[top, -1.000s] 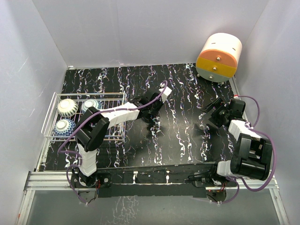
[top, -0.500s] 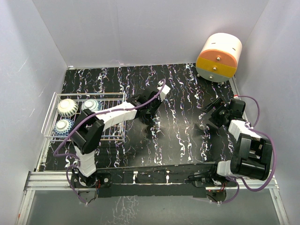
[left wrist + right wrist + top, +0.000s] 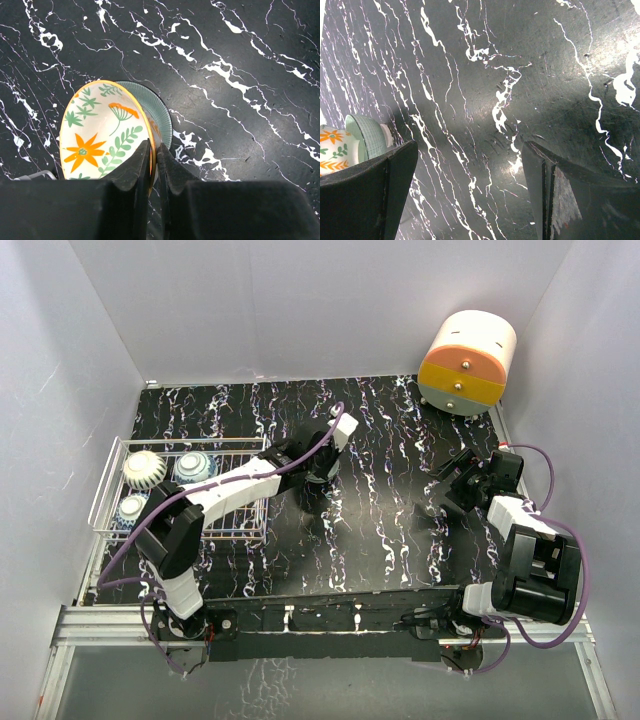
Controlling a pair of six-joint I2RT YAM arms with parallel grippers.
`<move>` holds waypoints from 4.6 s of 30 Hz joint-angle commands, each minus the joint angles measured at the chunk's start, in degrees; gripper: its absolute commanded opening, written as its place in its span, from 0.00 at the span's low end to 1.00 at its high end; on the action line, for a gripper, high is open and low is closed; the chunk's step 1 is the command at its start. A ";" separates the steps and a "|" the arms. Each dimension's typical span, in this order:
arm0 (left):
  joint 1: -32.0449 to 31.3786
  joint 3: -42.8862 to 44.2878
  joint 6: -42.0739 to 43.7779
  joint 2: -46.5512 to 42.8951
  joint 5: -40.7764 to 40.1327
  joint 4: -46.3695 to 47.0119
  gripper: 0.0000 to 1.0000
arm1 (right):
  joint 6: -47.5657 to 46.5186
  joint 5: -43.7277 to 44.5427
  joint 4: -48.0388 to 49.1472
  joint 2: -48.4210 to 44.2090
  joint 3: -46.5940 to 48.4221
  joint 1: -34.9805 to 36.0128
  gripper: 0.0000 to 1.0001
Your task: Load the bowls into the dish rack
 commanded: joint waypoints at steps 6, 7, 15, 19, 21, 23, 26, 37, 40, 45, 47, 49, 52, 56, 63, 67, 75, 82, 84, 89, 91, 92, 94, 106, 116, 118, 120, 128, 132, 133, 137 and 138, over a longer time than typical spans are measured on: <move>0.09 0.81 -2.04 -9.21 -0.98 2.78 0.00 | -0.56 0.58 2.00 -0.68 1.03 0.05 0.87; 0.11 0.70 -2.70 -10.79 -0.66 3.27 0.00 | -0.51 0.58 2.07 -0.68 1.03 0.02 0.87; 0.47 -1.76 -9.19 -19.39 -2.63 7.01 0.00 | -0.51 0.19 2.00 -1.11 1.01 0.07 0.87; 2.35 -4.67 -13.49 -25.29 -4.57 9.41 0.00 | -0.51 -0.21 2.00 -1.19 0.89 0.03 0.87; 4.16 -6.24 -15.88 -28.40 -4.97 10.04 0.00 | -0.52 -0.50 2.08 -1.28 0.81 0.04 0.87; 6.54 -8.47 -19.13 -31.82 -4.97 10.84 0.00 | -0.55 -0.69 2.08 -1.44 0.76 0.03 0.87; 10.65 -11.59 -22.89 -36.74 -4.61 11.07 0.00 | -0.57 -0.98 2.11 -1.72 0.66 0.03 0.87; 20.15 -24.10 -35.64 -48.05 -3.73 10.50 0.00 | -0.84 -1.48 1.62 -2.16 1.03 0.03 0.87; 23.01 -27.55 -40.25 -50.53 -2.82 10.98 0.00 | -0.86 -1.60 1.54 -2.31 1.06 0.03 0.87; 27.54 -32.21 -45.35 -53.28 -0.68 11.80 0.00 | -0.95 -1.70 1.52 -2.39 0.89 0.16 0.87; 28.95 -34.74 -47.65 -54.02 0.33 13.38 0.00 | -0.95 -1.62 1.63 -2.44 0.83 0.21 0.87; 30.10 -37.67 -50.28 -54.46 1.53 15.82 0.00 | -0.98 -1.62 1.64 -2.42 0.80 0.29 0.87; 31.81 -40.97 -53.40 -54.79 3.32 18.91 0.00 | -1.09 -1.49 1.45 -2.45 0.89 0.29 0.87; 34.05 -44.91 -57.38 -56.03 5.48 22.99 0.00 | -1.12 -1.22 1.52 -2.36 0.80 0.38 0.87; 36.23 -51.67 -63.06 -57.14 8.29 29.74 0.00 | -1.12 -1.09 1.78 -2.17 0.51 0.47 0.87; 37.61 -55.97 -66.63 -56.52 10.38 35.04 0.00 | -1.20 -0.85 1.63 -2.25 0.45 0.56 0.87; 39.76 -58.97 -69.49 -55.94 13.32 38.18 0.00 | -1.34 -0.43 1.55 -2.30 0.59 0.65 0.87; 42.27 -63.86 -73.64 -56.50 15.58 39.77 0.00 | -1.34 -0.41 1.86 -2.04 0.36 0.73 0.87; 43.00 -65.37 -74.19 -56.92 15.66 39.27 0.00 | -1.27 -0.47 2.03 -1.95 0.32 0.82 0.87; 44.81 -67.14 -74.69 -57.49 15.75 36.64 0.00 | -1.12 -0.55 2.26 -1.89 0.13 0.91 0.87; 45.57 -67.38 -74.67 -57.64 15.58 34.66 0.00 | -1.12 -0.56 2.26 -1.91 0.07 0.91 0.87; 45.84 -67.62 -74.65 -57.73 15.51 33.80 0.00 | -1.12 -0.56 2.26 -1.86 0.10 0.91 0.87; 46.21 -67.90 -74.27 -57.84 15.04 31.63 0.00 | -1.13 -0.56 2.34 -1.91 0.21 0.92 0.87; 48.37 -67.45 -72.10 -56.70 12.62 20.55 0.02 | -1.04 -0.46 2.42 -1.82 0.31 1.09 0.87; 48.60 -65.40 -71.52 -56.38 8.66 11.80 0.16 | -0.98 -0.21 2.48 -1.73 0.25 1.26 0.87; 48.63 -65.22 -71.47 -56.15 8.46 11.22 0.18 | -0.88 -0.21 2.52 -1.73 0.24 1.26 0.87; 48.65 -64.98 -71.38 -56.08 8.27 10.63 0.23 | -0.89 -0.21 2.58 -1.65 0.10 1.34 0.87; 48.73 -63.08 -70.23 -55.99 6.68 7.92 0.48 | -0.81 -0.12 2.82 -1.49 -0.07 1.44 0.87; 48.79 -61.20 -69.27 -55.27 6.18 6.21 0.57 | -0.79 -0.12 2.95 -1.29 -0.05 1.52 0.87; 48.78 -60.64 -69.03 -55.14 6.10 5.82 0.59 | -0.72 -0.12 2.96 -1.29 -0.05 1.53 0.87; 48.82 -57.41 -67.37 -54.81 5.27 3.27 0.67 | -0.73 -0.04 3.05 -1.23 -0.02 1.57 0.87; 48.81 -56.21 -66.69 -54.81 5.14 2.63 0.68 | -0.68 -0.03 3.05 -1.21 -0.02 1.61 0.87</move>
